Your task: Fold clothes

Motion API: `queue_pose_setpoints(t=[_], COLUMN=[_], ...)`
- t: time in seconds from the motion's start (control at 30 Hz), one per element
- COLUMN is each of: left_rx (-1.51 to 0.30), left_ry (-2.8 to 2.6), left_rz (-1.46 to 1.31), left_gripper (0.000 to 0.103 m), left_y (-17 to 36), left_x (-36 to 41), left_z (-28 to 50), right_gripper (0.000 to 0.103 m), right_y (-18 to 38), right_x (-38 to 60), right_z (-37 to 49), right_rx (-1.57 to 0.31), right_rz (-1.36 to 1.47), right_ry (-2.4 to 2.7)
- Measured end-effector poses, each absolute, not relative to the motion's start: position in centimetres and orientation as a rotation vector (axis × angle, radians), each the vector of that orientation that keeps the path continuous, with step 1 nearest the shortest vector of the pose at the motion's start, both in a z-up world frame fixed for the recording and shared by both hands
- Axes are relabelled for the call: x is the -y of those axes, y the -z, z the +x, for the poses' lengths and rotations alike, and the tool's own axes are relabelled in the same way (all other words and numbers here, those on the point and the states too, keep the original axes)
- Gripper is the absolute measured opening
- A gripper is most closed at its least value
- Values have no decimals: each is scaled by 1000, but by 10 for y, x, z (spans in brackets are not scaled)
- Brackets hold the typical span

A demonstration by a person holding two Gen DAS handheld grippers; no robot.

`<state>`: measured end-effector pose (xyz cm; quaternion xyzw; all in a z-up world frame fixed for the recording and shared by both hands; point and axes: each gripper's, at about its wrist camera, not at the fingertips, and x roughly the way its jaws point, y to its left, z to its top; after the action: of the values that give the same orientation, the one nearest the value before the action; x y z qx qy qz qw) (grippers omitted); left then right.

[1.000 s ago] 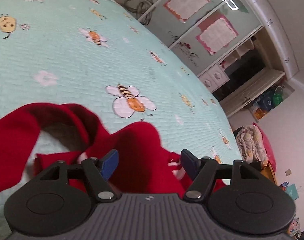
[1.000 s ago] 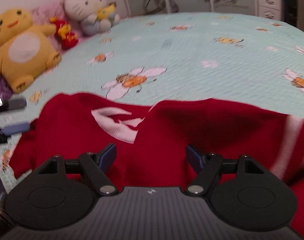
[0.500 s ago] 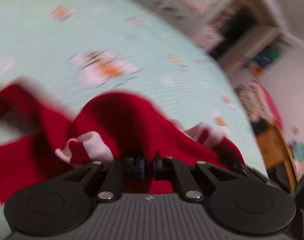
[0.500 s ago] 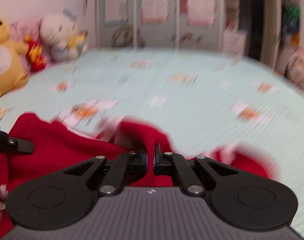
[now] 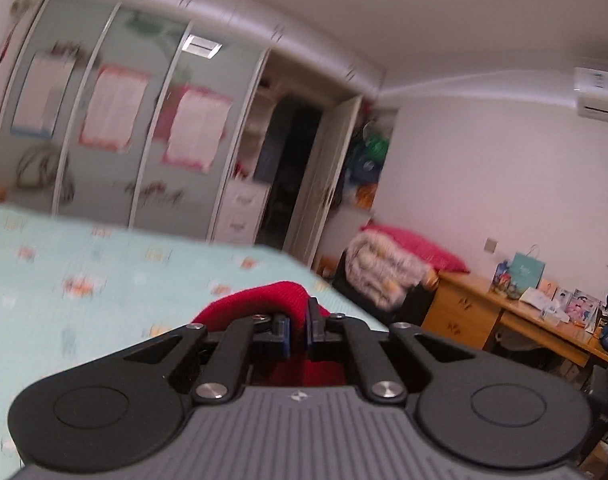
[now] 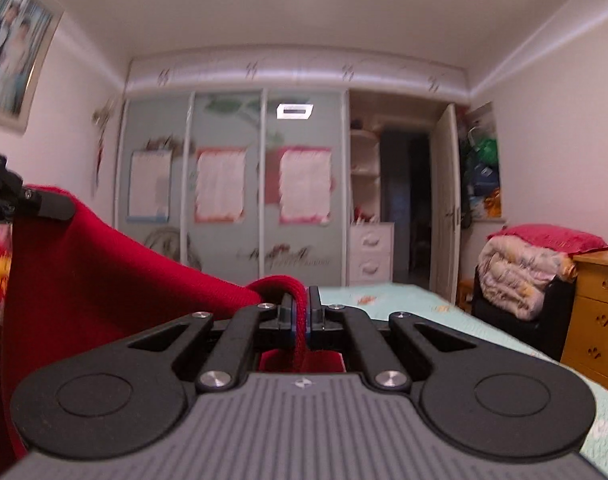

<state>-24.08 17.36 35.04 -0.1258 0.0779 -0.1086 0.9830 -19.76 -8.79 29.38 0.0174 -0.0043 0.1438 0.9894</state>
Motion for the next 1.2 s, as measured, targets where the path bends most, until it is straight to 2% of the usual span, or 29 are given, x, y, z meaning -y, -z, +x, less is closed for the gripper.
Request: queue_pose_setpoints(t=[0.13, 0.43, 0.73, 0.83, 0.93, 1.03, 1.07, 1.1, 1.13, 1.2], left_rx=[-126, -255, -66, -65, -74, -213, -273, -341, -418, -570], left_ry=[203, 79, 48, 51, 56, 59, 59, 53, 50, 46], left_rz=[-193, -239, -112, -93, -79, -83, -83, -87, -99, -130], left_gripper=[5, 5, 5, 5, 6, 7, 8, 8, 8, 8], left_y=[-358, -332, -410, -405, -396, -351, -332, -312, -288, -239], left_x=[-171, -207, -209, -210, -211, -216, -218, -220, -222, -226], left_z=[-242, -214, -217, -220, -223, -214, -209, -204, -200, -194], right_gripper=[2, 2, 2, 2, 2, 4, 8, 18, 23, 25], right_y=[-311, -293, -355, -372, -362, -330, -312, -294, -276, -240], right_x=[103, 80, 45, 45, 47, 46, 48, 50, 52, 55], right_z=[-189, -155, -142, -143, -146, -141, -139, -136, -133, -128], right_rx=[17, -84, 102, 150, 128, 25, -36, -96, -157, -277], right_rz=[70, 58, 48, 31, -6, -42, -34, -26, -18, -1], right_ry=[-328, -413, -412, -407, -416, -434, -434, -434, -434, -433])
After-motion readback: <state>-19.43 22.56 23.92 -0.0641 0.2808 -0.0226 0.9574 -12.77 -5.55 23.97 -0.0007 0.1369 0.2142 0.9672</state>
